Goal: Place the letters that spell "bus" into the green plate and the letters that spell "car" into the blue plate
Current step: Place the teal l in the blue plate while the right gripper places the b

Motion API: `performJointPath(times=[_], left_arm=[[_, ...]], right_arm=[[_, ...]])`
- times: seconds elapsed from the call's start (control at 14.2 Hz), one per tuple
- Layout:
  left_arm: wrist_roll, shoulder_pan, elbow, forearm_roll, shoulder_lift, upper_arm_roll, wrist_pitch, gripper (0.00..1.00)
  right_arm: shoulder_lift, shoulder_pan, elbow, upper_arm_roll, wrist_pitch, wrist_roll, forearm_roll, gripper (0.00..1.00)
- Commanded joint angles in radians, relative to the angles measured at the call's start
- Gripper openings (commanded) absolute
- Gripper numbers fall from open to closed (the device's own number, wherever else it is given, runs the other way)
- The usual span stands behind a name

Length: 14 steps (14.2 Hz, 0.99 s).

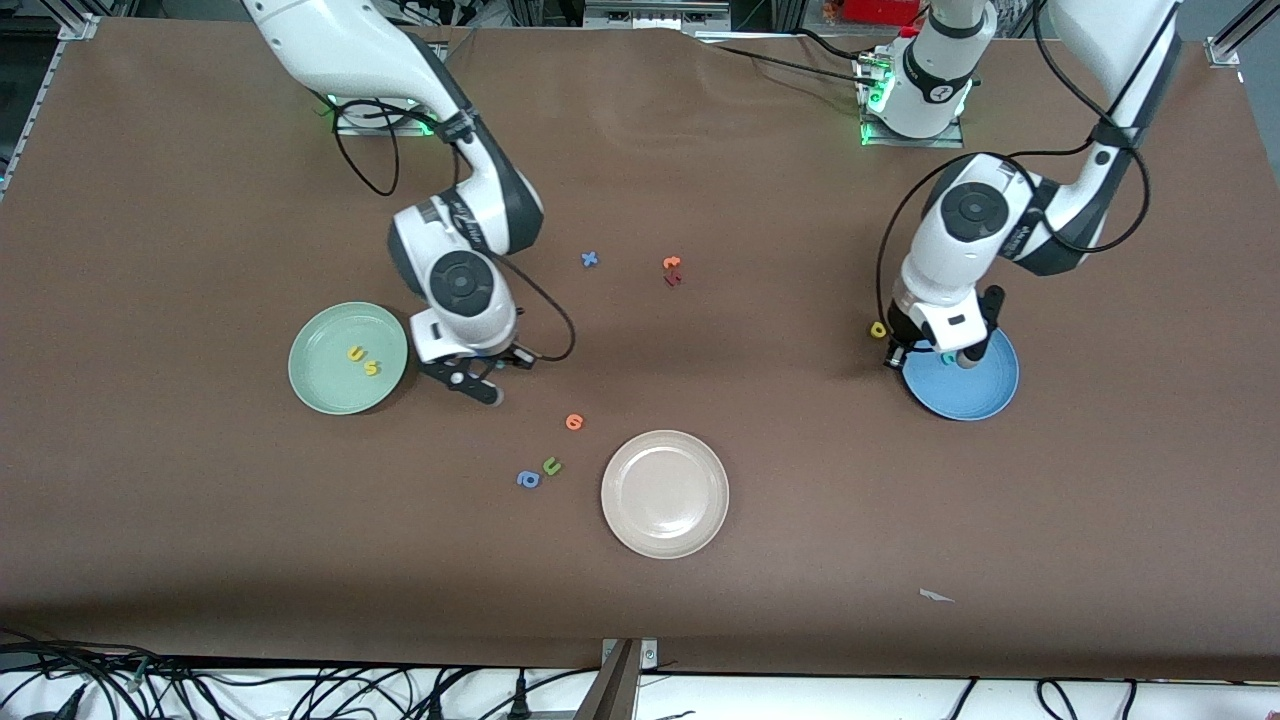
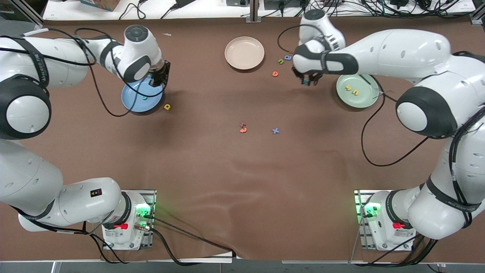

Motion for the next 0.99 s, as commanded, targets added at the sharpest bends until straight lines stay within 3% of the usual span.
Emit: performJointPath(times=[0.0,0.28,0.49,0.56,0.63,0.78,0.85,0.92], left_arm=[[0.284,0.083,-0.016,-0.025,-0.011,-0.017,-0.028,0.0],[0.758,0.182,-0.015,-0.178,-0.006,-0.015,-0.135,0.0],[0.857,0.213,-0.016,-0.188,0.04,-0.014,-0.149,0.0],[0.86,0.215,-0.016,-0.188,0.04,-0.014,-0.149,0.12],[0.862,0.215,-0.016,-0.188,0.04,-0.014,-0.15,0.47],[0.86,0.215,-0.016,-0.188,0.038,-0.014,-0.15,0.91],[0.848,0.213,-0.016,-0.188,0.035,-0.014,-0.15,0.99],[0.837,0.213,-0.015,-0.192,0.031,-0.017,-0.15,0.99]], right_arm=[[-0.093,-0.011,-0.124,-0.078,-0.005,-0.194,-0.004,0.06],[-0.181,-0.063,-0.255,-0.177,0.01,-0.496,0.022,0.06],[-0.183,-0.143,-0.292,-0.229,0.042,-0.76,0.111,0.07],[-0.17,-0.178,-0.293,-0.227,0.054,-0.815,0.12,0.07],[-0.146,-0.204,-0.293,-0.227,0.07,-0.852,0.122,0.07],[-0.097,-0.225,-0.293,-0.227,0.128,-0.882,0.123,0.08],[-0.083,-0.225,-0.293,-0.227,0.14,-0.882,0.131,0.1],[-0.081,-0.225,-0.292,-0.227,0.137,-0.882,0.148,0.29]])
